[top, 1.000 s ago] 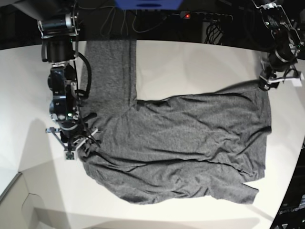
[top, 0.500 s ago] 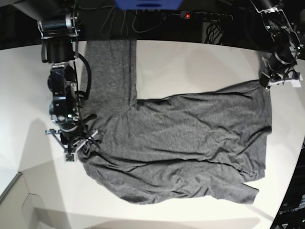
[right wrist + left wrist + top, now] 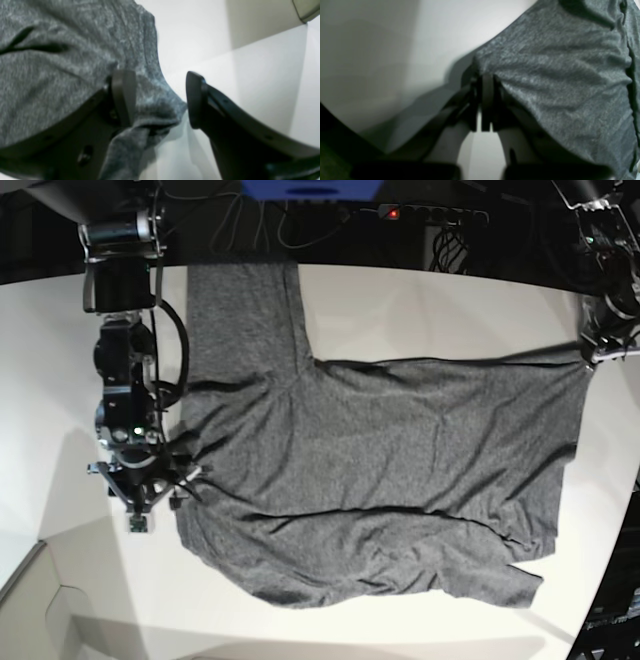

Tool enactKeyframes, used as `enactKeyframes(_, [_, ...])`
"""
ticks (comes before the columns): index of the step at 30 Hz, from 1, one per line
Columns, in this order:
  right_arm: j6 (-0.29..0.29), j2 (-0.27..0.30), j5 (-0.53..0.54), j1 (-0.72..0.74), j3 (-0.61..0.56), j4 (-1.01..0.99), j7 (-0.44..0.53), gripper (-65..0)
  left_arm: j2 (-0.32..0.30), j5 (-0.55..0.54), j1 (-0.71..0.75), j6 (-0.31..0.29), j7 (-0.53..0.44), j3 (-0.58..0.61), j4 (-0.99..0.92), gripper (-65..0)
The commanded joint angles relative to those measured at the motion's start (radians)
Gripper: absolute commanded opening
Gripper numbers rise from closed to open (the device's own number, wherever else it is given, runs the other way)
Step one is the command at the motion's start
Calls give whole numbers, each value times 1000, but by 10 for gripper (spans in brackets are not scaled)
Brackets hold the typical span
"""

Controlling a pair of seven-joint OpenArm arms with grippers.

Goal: Layout the t-shirt on the table in an organized manner, then fold the t-shirt properly
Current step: 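Grasp the shirt corner with the left gripper and pull it taut, then hold the shirt with both grippers and stretch it flat across the table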

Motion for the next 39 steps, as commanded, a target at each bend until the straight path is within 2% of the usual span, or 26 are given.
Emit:
enactKeyframes(1, [0, 12, -6, 26, 28, 32, 23, -322, -23, -8, -3, -2, -15, -29, 15, -648])
enactKeyframes(4, [0, 11, -5, 26, 51, 54, 20, -322, -20, -6, -4, -2, -6, -72, 18, -648])
enactKeyframes(9, [2, 6, -3, 67, 48, 23, 18, -321, -23, -9, 2, -2, -4, -80, 21, -648])
enactKeyframes(18, [2, -19, -3, 190, -53, -222, 37, -320, -20, -5, 34, -2, -3, -121, 35, -648])
enactKeyframes(20, [2, -39, -3, 225, -58, -299, 66, -320, -23, -6, 46, -2, -3, -123, 35, -648])
enactKeyframes(25, [2, -39, -3, 316, -58, -451, 121, -310, -16, -9, 63, -2, -3, -123, 43, -648])
enactKeyframes(32, [2, -37, -3, 445, -58, -718, 297, -220, -3, -2, 65, -2, -3, -123, 43, -648])
enactKeyframes(39, [2, -36, -3, 468, -58, -868, 437, -217, -1, -8, 83, -4, -9, -124, 43, -648])
